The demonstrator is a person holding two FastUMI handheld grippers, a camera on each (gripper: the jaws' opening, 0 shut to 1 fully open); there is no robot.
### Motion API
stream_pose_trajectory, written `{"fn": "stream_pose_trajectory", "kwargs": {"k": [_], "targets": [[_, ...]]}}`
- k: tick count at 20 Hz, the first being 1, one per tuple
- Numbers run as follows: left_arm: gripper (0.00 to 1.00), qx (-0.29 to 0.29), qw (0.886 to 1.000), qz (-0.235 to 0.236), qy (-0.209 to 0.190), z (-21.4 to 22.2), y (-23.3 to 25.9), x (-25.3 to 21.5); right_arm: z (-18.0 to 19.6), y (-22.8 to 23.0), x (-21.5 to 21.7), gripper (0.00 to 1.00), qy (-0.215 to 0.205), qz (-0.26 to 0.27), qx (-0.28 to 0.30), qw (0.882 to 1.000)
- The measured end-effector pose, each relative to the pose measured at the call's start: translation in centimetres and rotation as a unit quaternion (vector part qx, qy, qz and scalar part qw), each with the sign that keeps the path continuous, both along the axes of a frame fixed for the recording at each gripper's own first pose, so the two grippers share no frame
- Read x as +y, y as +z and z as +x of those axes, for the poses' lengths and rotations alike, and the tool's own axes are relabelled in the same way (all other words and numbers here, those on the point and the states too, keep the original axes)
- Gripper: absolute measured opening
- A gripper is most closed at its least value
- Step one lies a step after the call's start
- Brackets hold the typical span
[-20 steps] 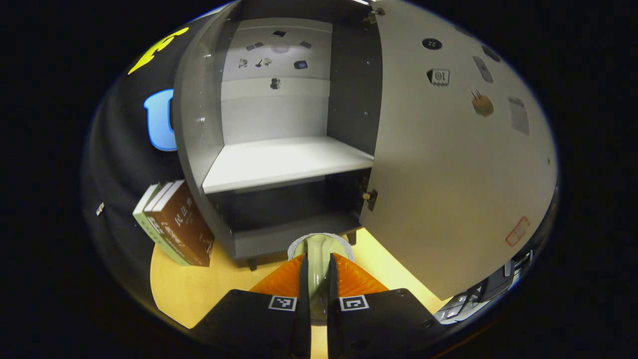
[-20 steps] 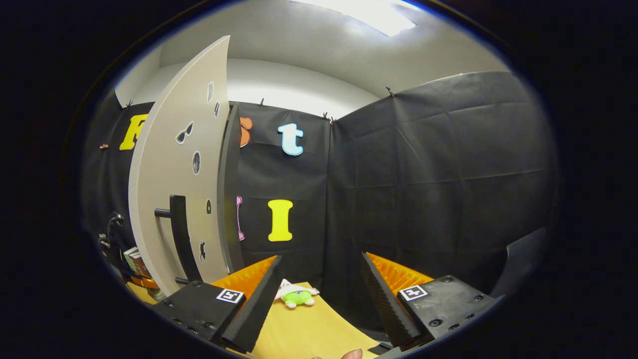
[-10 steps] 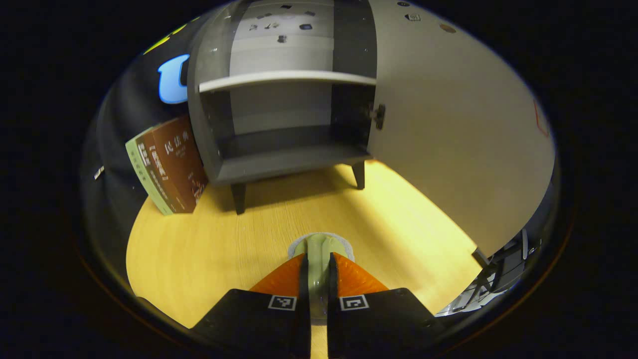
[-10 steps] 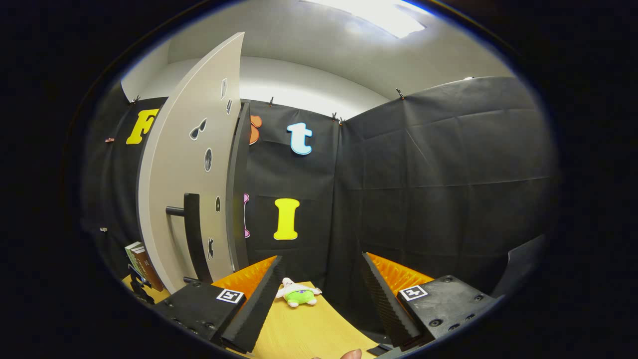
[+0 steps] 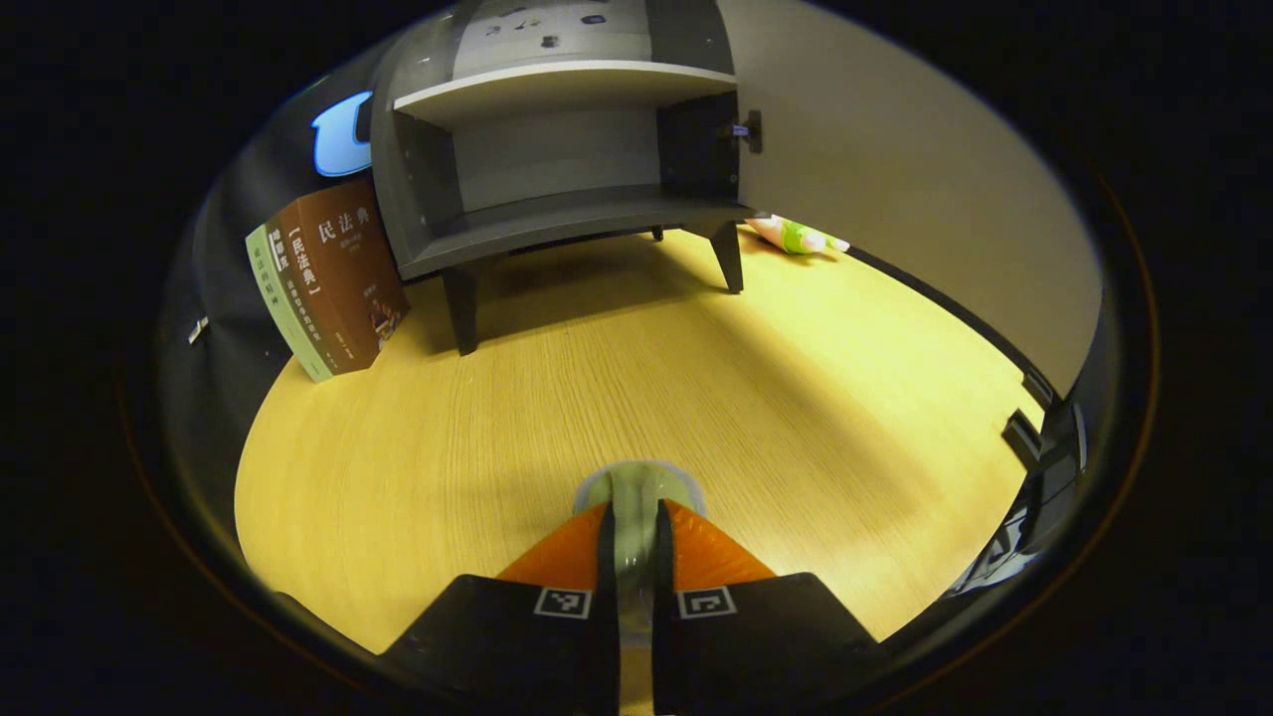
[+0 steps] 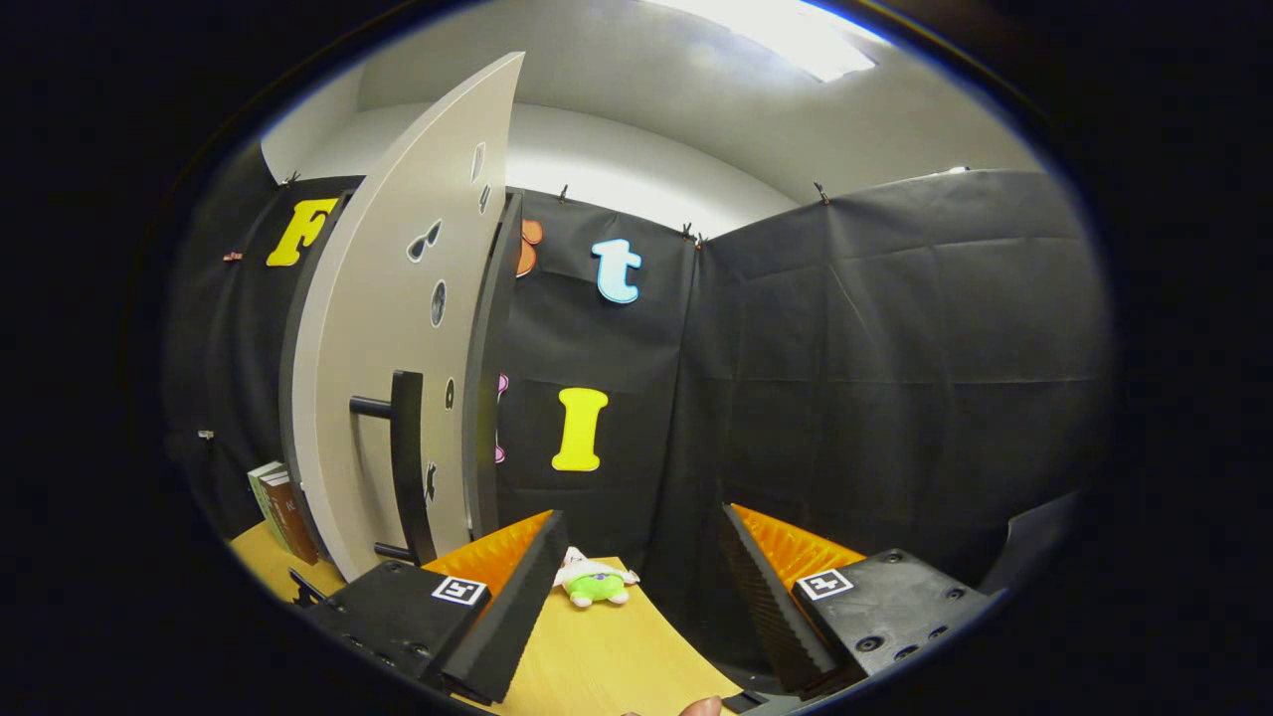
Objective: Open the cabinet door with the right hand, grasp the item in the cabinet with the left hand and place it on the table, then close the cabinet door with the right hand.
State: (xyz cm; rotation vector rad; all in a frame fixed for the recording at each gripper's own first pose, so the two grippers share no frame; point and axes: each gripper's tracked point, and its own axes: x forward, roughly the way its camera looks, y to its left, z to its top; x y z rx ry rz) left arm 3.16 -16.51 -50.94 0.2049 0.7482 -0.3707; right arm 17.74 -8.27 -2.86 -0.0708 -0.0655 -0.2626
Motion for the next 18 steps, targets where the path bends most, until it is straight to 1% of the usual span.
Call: {"fn": "stream_pose_trajectory", "kwargs": {"k": [2,5,10,13,16,18], "targets": [[0.18,0.003,1.0,0.005,0.001,-0.1,-0.1,0.0,0.2,0.0,-0.2,0.97,-0.003,0.001,-0.002,1.0],[0.17,0.014,1.0,-0.01,0.016,-0.5,-0.1,0.0,0.2,0.1,-0.4,0.97,-0.005,0.005,-0.003,1.0],[0.18,0.016,1.0,-0.01,0.012,-1.2,0.2,-0.1,0.1,-0.1,-0.3,0.97,-0.005,0.002,-0.002,1.0],[0.29,0.005,1.0,-0.006,0.018,-0.6,0.9,0.0,0.2,0.0,-0.2,0.97,-0.005,0.003,-0.003,1.0],[0.85,-0.014,1.0,-0.003,0.012,-0.3,2.3,-0.3,0.3,0.0,-0.2,0.97,-0.006,0.004,-0.003,1.0],[0.96,-0.02,0.999,-0.017,0.018,-0.3,3.5,-0.6,0.3,-0.1,-0.2,0.97,-0.008,0.005,-0.002,1.0]]}}
